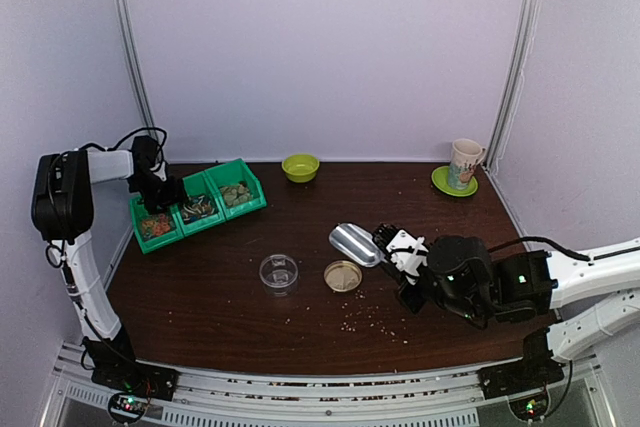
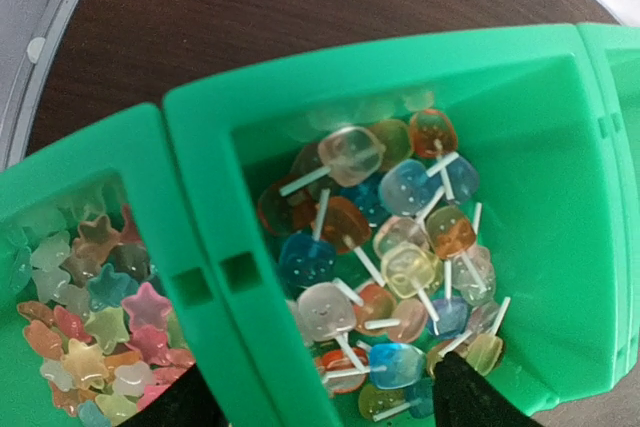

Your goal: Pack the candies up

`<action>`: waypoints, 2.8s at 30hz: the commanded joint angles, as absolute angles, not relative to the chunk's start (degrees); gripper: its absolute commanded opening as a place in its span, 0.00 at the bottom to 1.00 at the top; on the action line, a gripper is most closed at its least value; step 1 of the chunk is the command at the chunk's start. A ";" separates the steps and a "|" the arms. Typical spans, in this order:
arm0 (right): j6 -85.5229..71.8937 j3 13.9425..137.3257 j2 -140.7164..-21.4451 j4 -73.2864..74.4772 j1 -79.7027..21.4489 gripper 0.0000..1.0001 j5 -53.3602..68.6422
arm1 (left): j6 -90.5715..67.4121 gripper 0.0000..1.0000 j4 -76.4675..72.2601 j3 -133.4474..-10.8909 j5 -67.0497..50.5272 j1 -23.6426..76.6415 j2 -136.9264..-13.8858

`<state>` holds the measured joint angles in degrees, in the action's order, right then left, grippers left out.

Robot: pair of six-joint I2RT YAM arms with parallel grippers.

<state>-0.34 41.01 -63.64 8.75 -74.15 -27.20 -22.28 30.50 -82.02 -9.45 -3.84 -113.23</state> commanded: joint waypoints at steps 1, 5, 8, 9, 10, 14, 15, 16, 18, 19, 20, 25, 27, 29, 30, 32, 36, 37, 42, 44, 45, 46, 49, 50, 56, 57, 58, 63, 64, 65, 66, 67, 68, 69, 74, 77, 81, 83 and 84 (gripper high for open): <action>-0.26 42.00 -63.48 7.10 -73.90 0.00 -27.66 | -23.79 0.68 31.79 -81.93 -4.62 -1.49 -110.38; -0.42 41.69 -63.50 6.74 -73.94 0.00 -27.63 | -24.55 0.56 32.88 -81.43 -3.67 0.06 -109.21; -0.51 41.53 -63.35 6.70 -73.96 0.00 -27.54 | -25.18 0.47 33.92 -81.17 -3.85 0.59 -108.25; -0.55 41.37 -63.14 6.70 -73.88 0.00 -27.56 | -25.37 0.45 34.21 -81.08 -3.99 0.71 -107.89; -0.53 41.26 -63.05 6.57 -73.92 0.00 -27.52 | -25.62 0.44 34.63 -81.00 -3.77 0.82 -107.51; -0.74 40.82 -62.54 6.25 -73.88 0.00 -27.60 | -26.29 0.38 36.09 -80.54 -3.54 1.40 -106.24; -0.83 40.73 -62.54 6.18 -73.87 0.00 -27.58 | -26.47 0.36 36.24 -80.28 -3.52 1.61 -105.93; -0.92 40.58 -62.55 6.05 -73.91 0.00 -27.57 | -26.64 0.35 36.25 -79.85 -3.80 1.86 -105.79; -0.97 40.60 -62.66 5.76 -73.92 0.00 -27.49 | -27.12 0.32 36.27 -79.23 -4.63 2.33 -105.57; -0.97 40.59 -62.79 5.72 -73.92 0.00 -27.46 | -27.36 0.32 36.24 -79.01 -5.05 2.55 -105.56; -0.97 40.57 -62.83 5.76 -73.91 0.00 -27.35 | -27.46 0.32 36.28 -78.79 -5.42 2.87 -105.56; -0.88 40.53 -62.46 5.84 -73.95 0.00 -27.39 | -27.72 0.28 36.28 -77.89 -4.93 3.69 -105.73; -0.88 40.45 -62.33 5.81 -73.98 0.00 -27.33 | -28.10 0.23 36.18 -77.40 -4.79 3.82 -105.73; -0.95 40.29 -62.15 5.88 -73.98 0.00 -27.33 | -28.36 0.22 36.23 -76.99 -4.69 4.16 -105.68; -1.03 40.16 -62.07 5.96 -73.98 0.00 -27.39 | -28.52 0.22 36.26 -76.73 -4.72 4.32 -105.57; -1.14 39.98 -61.97 5.99 -73.95 0.00 -27.38 | -28.95 0.21 36.30 -76.29 -4.80 4.85 -105.20; -1.23 39.79 -61.79 6.02 -73.92 0.00 -27.43 | -30.43 0.21 36.25 -74.93 -4.61 5.71 -103.55; -1.23 39.78 -61.82 5.92 -73.93 0.00 -27.44 | -30.92 0.21 36.28 -74.44 -4.47 5.94 -103.01; -1.32 39.61 -62.26 5.44 -73.91 0.00 -27.36 | -35.10 0.21 35.41 -69.40 -2.29 7.65 -98.32; -1.33 39.40 -62.67 4.90 -73.97 0.00 -27.20 | -36.84 0.21 34.06 -66.74 -2.01 8.50 -96.33; -1.40 39.47 -62.93 4.78 -73.92 0.00 -27.10 | -37.75 0.21 33.29 -65.65 -2.00 8.86 -95.57; -1.39 39.55 -63.24 4.72 -73.88 0.00 -27.01 | -38.46 0.21 32.75 -64.77 -2.12 9.14 -94.92; -1.32 39.83 -63.92 4.71 -73.93 0.00 -26.77 | -39.39 0.31 31.81 -63.76 -2.87 9.74 -93.76; -1.33 39.96 -64.04 4.69 -73.96 0.00 -26.77 | -39.27 0.39 31.79 -64.03 -3.01 9.83 -93.48; -1.12 40.08 -64.20 4.67 -73.96 0.00 -26.65 | -33.22 0.94 37.61 -73.12 -0.01 9.82 -93.47; -1.14 40.12 -64.17 4.69 -73.95 0.00 -26.63 | -31.38 0.97 38.62 -75.10 0.68 9.81 -93.67; -1.22 40.06 -64.24 4.71 -73.94 0.00 -26.55 | -28.91 0.98 39.50 -77.23 1.04 9.74 -93.95; -1.77 39.81 -64.33 4.72 -73.96 0.00 -25.70 | -15.30 0.98 41.72 -85.22 2.60 9.46 -96.93; -1.84 39.74 -64.34 4.67 -73.97 0.00 -25.55 | -13.52 0.98 42.63 -86.84 2.61 9.18 -98.10; -1.89 39.67 -64.34 4.64 -73.92 0.00 -25.50 | -12.52 0.98 43.62 -88.31 2.71 8.79 -99.15; -1.92 39.64 -64.39 4.60 -73.99 0.00 -25.34 | -11.95 0.98 44.76 -90.19 3.45 8.39 -100.28; -1.89 39.76 -64.36 4.65 -73.98 0.00 -25.25 | -11.61 0.98 45.62 -91.17 4.10 8.03 -101.27; -1.87 39.84 -64.35 4.83 -74.00 0.00 -25.07 | -11.33 0.98 45.91 -91.69 4.83 7.51 -101.94; -1.85 39.91 -64.29 5.06 -74.04 0.00 -24.91 | -10.85 0.98 46.03 -91.86 5.66 7.01 -102.39; -1.93 39.04 -63.19 5.42 -74.06 0.00 -24.94 | -10.05 0.98 45.42 -90.91 5.12 1.47 -104.09; -2.17 38.39 -63.00 5.25 -74.06 0.00 -25.05 | -10.26 0.98 44.74 -89.71 1.09 -1.67 -105.64; -2.53 38.33 -63.31 4.87 -74.08 0.00 -24.70 | -10.37 0.98 44.23 -88.64 -1.74 -2.54 -107.36; -2.55 38.35 -63.56 4.54 -74.02 0.00 -24.53 | -10.10 0.98 44.21 -88.89 -1.65 -2.59 -108.54; -2.59 38.37 -63.69 4.56 -74.05 0.00 -24.45 | -10.01 0.98 44.21 -89.10 -1.45 -2.75 -109.23</action>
<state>-1.83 38.92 -64.01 6.04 -74.15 -24.62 -11.09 45.04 -89.34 0.32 -3.14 -108.12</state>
